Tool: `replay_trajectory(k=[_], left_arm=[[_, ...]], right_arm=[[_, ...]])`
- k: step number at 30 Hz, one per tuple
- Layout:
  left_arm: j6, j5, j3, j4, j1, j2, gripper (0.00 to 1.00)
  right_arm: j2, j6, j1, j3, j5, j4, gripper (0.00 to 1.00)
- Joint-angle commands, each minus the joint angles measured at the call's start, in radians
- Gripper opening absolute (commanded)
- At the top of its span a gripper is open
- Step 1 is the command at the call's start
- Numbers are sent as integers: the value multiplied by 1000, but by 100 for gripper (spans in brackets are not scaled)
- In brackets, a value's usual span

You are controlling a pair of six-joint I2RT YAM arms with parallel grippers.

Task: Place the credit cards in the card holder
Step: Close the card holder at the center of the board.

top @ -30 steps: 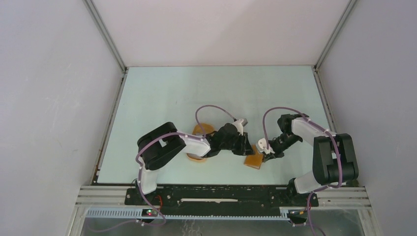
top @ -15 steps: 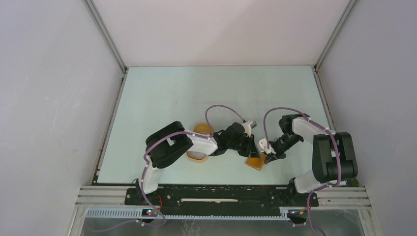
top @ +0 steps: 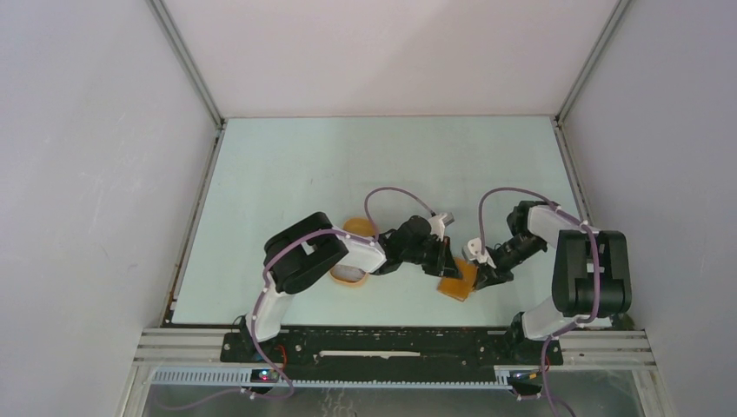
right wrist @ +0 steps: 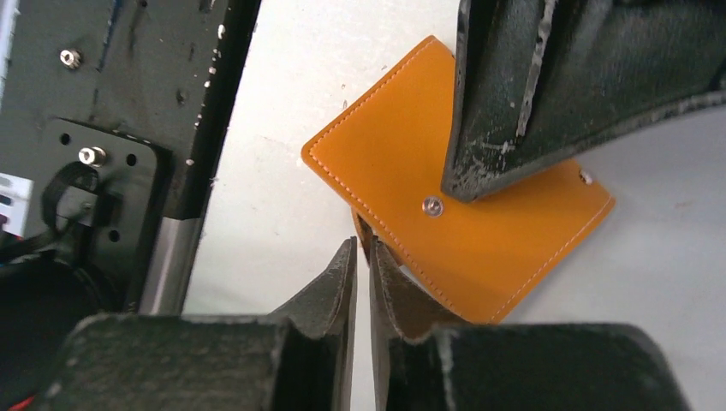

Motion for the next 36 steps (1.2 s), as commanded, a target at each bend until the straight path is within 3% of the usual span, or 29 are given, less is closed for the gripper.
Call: replay_trajectory(k=[1, 6, 12, 14, 18, 22, 26, 30, 36], left_arm=[[21, -35, -45, -107, 1, 64, 4], [20, -35, -45, -105, 1, 65, 4], [23, -37, -53, -107, 1, 57, 4], [24, -42, -58, -106, 1, 53, 4], [23, -55, -64, -106, 0, 43, 4], [4, -109, -82, -105, -12, 26, 2], [-57, -245, -120, -74, -50, 13, 0], [-155, -432, -206, 17, -93, -8, 0], [-227, -612, -256, 59, -131, -24, 1]], right_arm=[[-9, -531, -63, 27, -60, -114, 21], [-64, -512, -74, 21, -75, -127, 34], [-193, -369, -87, 35, -133, -172, 37], [-265, -162, -87, 67, -211, -183, 39], [-377, 447, -26, 148, -271, -98, 53], [-435, 912, 91, 148, -210, 33, 57], [-506, 1258, 109, 123, -78, 211, 61], [-510, 1422, 52, 118, -6, 268, 65], [-419, 1492, -1, 86, 94, 307, 61]])
